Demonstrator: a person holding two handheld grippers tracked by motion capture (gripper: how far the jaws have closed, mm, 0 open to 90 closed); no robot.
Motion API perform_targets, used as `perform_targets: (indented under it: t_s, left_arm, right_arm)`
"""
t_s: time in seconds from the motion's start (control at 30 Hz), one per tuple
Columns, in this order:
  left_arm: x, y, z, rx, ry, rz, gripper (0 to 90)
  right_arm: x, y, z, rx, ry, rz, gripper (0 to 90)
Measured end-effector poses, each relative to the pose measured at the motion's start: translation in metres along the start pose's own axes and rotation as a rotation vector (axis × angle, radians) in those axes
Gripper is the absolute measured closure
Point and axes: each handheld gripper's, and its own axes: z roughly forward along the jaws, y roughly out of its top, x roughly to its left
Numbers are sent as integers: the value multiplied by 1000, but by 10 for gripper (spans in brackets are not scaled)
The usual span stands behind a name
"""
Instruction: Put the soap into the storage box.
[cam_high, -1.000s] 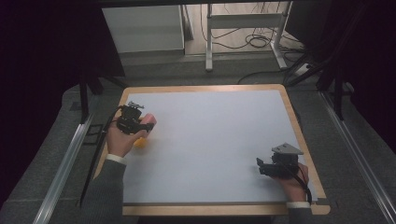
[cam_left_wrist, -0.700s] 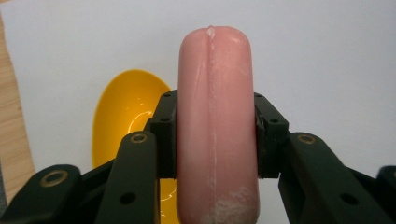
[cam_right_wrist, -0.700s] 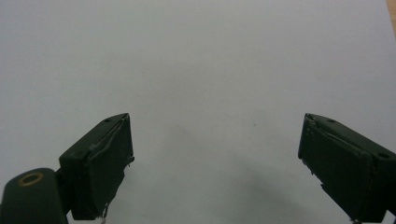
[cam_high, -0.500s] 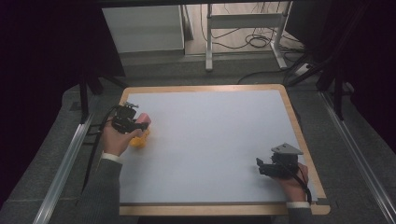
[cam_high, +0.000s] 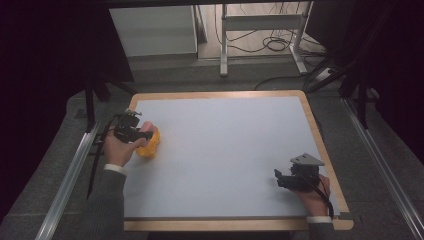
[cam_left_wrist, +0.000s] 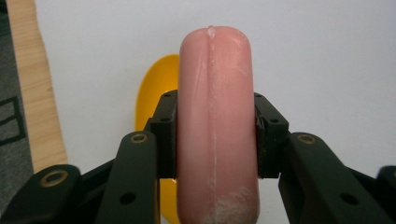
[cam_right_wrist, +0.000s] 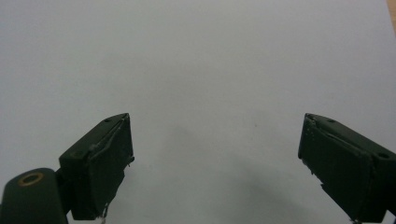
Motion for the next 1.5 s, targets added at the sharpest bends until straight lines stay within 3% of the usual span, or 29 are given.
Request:
perform_targets:
  t_s: [0.87, 0.93, 1.0, 1.07, 1.1, 1.17, 1.5]
  left_arm:
    - [3, -14, 35, 82, 11, -8, 597]
    - [3, -14, 33, 72, 5, -9, 584]
    - [1, -13, 32, 84, 2, -1, 503]
    - [1, -13, 27, 62, 38, 7, 426]
    - [2, -13, 25, 56, 34, 4, 359]
    - [2, -14, 22, 42, 27, 4, 320]
    - [-9, -22, -4, -62, 20, 44, 276]
  right_arm:
    - [0, -1, 1, 6, -3, -5, 99]
    - [0, -1, 2, 7, -4, -6, 99]
    - [0, -1, 2, 7, -3, -6, 99]
    - [1, -1, 2, 6, -2, -7, 99]
    - [1, 0, 1, 5, 0, -9, 99]
    - [1, 0, 1, 5, -1, -9, 99]
    - [1, 1, 2, 4, 1, -8, 99]
